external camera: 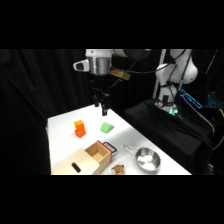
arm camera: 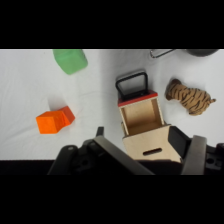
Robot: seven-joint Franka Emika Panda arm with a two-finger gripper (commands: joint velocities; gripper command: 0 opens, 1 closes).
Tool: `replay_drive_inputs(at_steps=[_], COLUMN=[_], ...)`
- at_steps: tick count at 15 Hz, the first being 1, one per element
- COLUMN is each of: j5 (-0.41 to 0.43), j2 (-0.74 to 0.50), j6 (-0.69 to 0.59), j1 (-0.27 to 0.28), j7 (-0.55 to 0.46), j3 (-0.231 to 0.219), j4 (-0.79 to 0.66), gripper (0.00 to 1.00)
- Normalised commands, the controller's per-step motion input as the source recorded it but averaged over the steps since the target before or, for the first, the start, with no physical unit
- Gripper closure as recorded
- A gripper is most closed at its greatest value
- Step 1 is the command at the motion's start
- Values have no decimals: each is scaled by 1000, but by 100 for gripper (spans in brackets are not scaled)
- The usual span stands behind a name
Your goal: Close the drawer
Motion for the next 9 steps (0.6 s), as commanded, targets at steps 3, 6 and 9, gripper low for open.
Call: replay_drive_inputs(at_steps=[3,6,9], j5=[-15,-2,-32], j2=[-30,-117,-164], j6=[59,203,372], j1=[6,42,58], j7=[7,-28,-112], j3=[29,56,57], j4=[-60,-215,-326], gripper=[0,0,0])
